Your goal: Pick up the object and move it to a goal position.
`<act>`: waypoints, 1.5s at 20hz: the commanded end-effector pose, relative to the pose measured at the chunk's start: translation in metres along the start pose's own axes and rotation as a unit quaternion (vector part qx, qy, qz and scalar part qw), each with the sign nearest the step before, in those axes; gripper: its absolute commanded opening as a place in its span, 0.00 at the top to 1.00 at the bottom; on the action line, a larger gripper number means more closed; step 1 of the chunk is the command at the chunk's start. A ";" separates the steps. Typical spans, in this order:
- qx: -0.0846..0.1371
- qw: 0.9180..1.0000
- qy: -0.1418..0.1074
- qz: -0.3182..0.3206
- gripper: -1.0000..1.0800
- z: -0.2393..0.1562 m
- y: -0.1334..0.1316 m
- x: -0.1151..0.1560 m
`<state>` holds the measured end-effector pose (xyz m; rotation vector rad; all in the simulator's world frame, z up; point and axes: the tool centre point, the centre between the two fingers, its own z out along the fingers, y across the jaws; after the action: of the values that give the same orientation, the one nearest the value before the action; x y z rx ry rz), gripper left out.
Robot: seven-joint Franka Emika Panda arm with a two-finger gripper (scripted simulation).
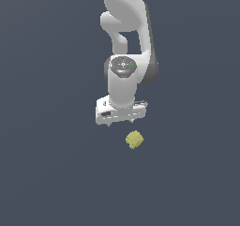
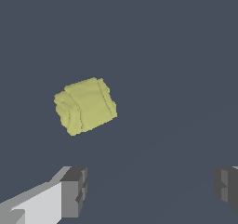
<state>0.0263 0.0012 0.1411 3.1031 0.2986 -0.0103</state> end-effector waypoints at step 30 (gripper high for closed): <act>0.011 0.980 0.007 -0.199 0.04 0.085 -0.064 0.044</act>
<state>0.0573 0.0705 0.0634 3.0050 0.9152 0.0006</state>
